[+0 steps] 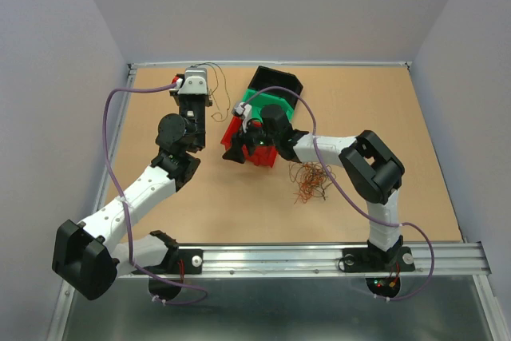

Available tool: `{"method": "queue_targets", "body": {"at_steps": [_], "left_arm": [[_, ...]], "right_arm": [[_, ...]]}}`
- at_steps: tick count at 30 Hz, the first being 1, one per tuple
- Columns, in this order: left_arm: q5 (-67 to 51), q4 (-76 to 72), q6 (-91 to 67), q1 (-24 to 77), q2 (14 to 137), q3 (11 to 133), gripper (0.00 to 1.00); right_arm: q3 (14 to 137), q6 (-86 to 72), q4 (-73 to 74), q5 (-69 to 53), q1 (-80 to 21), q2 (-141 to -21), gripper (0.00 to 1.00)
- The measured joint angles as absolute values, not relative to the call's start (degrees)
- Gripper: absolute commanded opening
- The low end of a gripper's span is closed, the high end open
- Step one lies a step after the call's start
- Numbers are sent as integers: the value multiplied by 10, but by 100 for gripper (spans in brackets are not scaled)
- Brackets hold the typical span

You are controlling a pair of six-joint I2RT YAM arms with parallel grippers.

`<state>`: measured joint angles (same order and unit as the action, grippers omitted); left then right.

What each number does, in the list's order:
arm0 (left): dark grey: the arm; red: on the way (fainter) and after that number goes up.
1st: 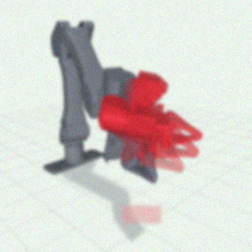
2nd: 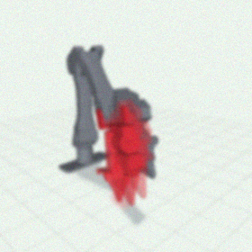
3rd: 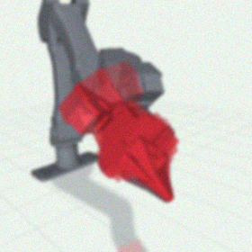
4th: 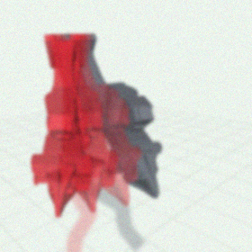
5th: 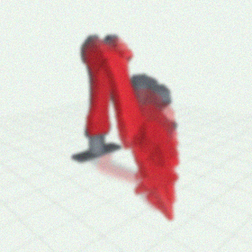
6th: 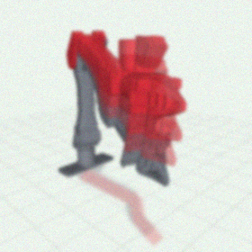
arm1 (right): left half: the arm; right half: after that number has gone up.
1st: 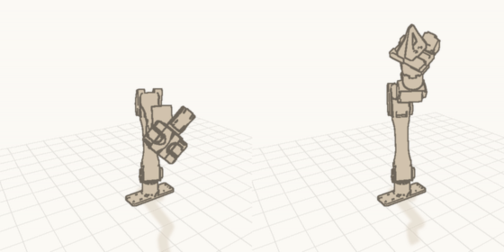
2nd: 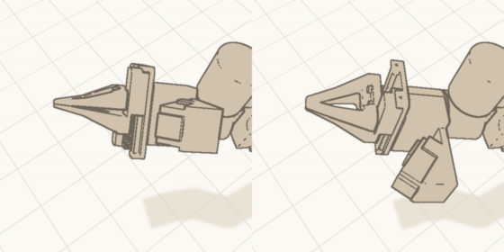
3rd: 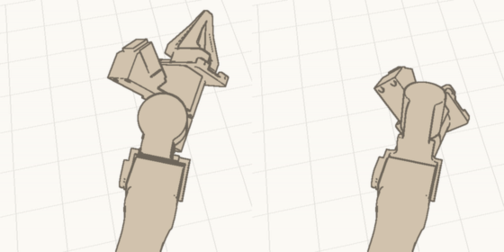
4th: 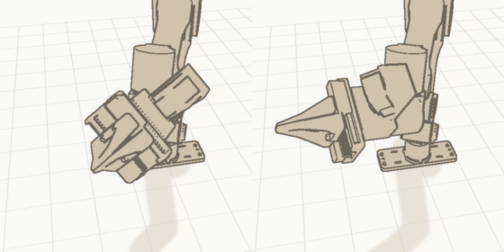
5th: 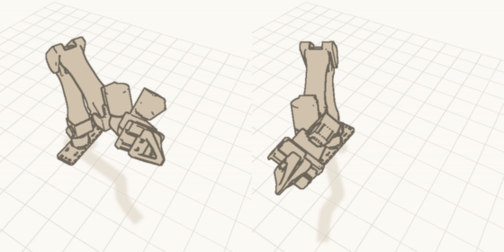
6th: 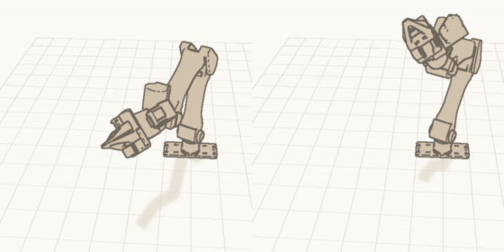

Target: Untangle the cables

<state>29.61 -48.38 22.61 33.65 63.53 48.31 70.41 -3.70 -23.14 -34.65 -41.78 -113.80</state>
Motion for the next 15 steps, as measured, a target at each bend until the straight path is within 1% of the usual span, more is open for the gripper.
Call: {"method": "queue_targets", "body": {"at_steps": [3,8,12,15], "left_arm": [[295,-484,226,336,635,483,0],[288,-484,226,336,635,483,0],[273,-482,224,337,635,483,0],[267,-482,223,340,635,483,0]], "right_arm": [[724,-35,-220,-358,-440,-1149,75],[719,-39,-226,-369,-473,-1141,80],[662,-43,-246,-343,-480,-1085,81],[608,-47,-268,-313,-478,-1020,83]]}}
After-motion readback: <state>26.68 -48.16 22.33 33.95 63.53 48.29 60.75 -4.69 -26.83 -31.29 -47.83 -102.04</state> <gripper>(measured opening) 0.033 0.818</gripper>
